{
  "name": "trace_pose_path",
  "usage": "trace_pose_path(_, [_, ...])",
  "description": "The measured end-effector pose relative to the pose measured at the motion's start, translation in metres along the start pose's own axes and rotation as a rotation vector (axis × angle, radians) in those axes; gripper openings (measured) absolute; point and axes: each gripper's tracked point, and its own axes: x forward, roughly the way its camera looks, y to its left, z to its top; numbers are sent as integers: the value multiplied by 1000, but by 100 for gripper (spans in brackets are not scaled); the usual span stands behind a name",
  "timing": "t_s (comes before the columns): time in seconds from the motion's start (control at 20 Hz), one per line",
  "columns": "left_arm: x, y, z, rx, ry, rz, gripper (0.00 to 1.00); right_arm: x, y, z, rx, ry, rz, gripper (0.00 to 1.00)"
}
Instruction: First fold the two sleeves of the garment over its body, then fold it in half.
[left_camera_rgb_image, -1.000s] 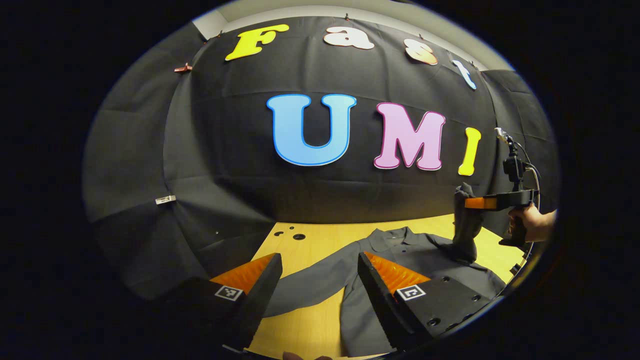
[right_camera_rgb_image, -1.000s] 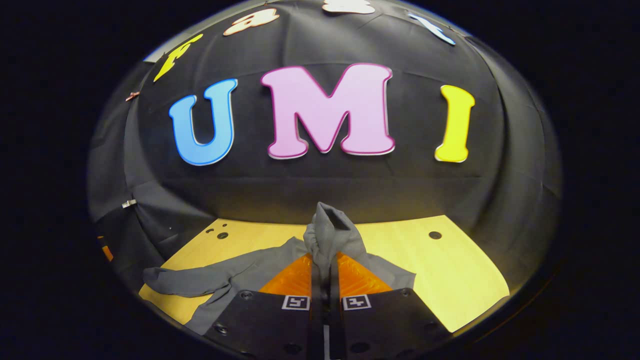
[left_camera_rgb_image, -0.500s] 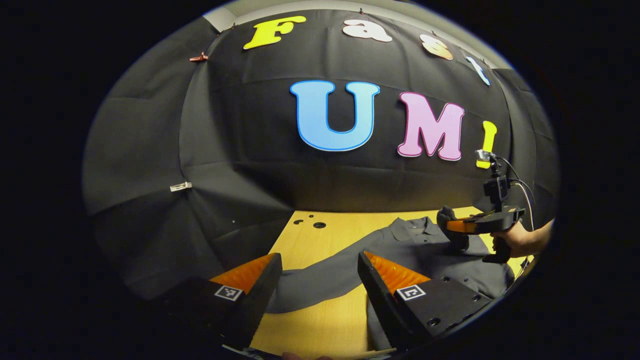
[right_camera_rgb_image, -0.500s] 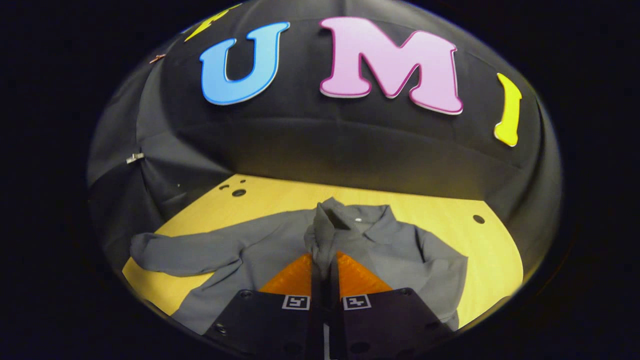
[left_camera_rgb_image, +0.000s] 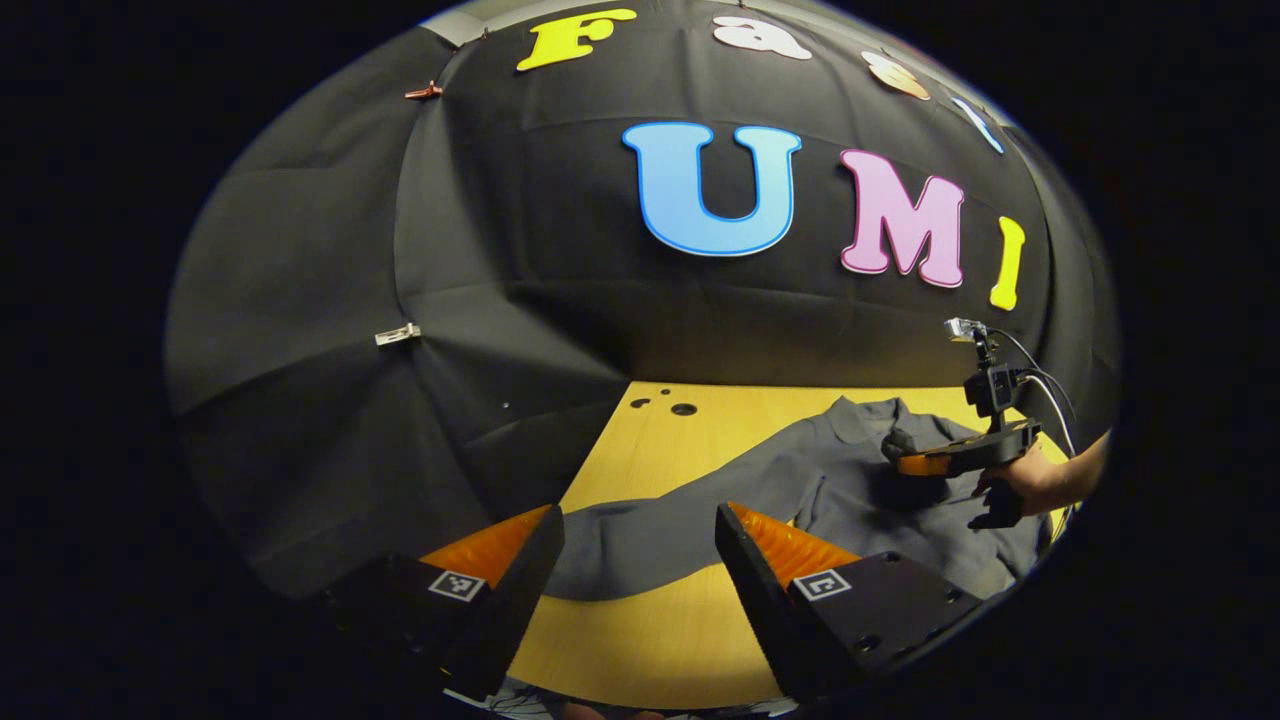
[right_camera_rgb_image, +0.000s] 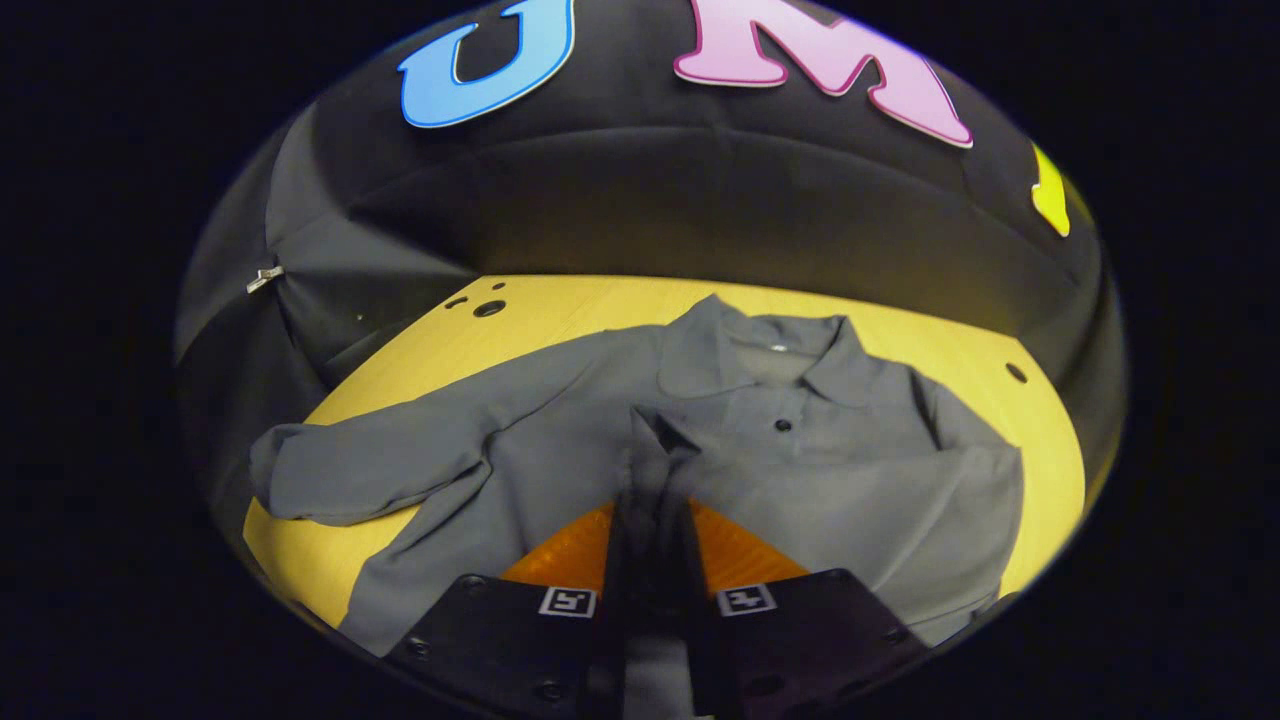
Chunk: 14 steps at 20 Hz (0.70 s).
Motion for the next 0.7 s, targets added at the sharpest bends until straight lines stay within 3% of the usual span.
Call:
trace_pose_path(0.05, [3,5,-3,6,8,9,96,1,3,-2,4,10,6,20])
trace_pose_path(0.1, [5,10,-7,10,14,20,96,1,7,-3,15,17,20,35])
trace_pose_path(0.2, [11,21,-18,7,25,42,96,2,25,-6,50,32,84,36])
trace_pose_path(0.25, [15,27,-20,2,28,52,96,2,33,-4,55,37,111,44])
trace_pose_path(0.3, [19,30,-25,-3,35,57,96,-1,39,-7,50,47,125,59])
trace_pose_path(0.45, [34,41,-37,-17,63,65,96,-10,41,-10,43,66,126,59])
trace_pose_path(0.5, [39,43,-47,-25,78,67,96,-18,42,-9,45,69,127,47])
trace_pose_path(0.55, [46,47,-52,-34,92,70,96,-25,43,-8,42,72,131,51])
trace_pose_path(0.6, [53,51,-60,-44,108,76,96,-34,42,-9,25,75,129,66])
trace_pose_path(0.7, [65,61,-73,-66,130,97,96,-50,34,-12,-10,86,118,71])
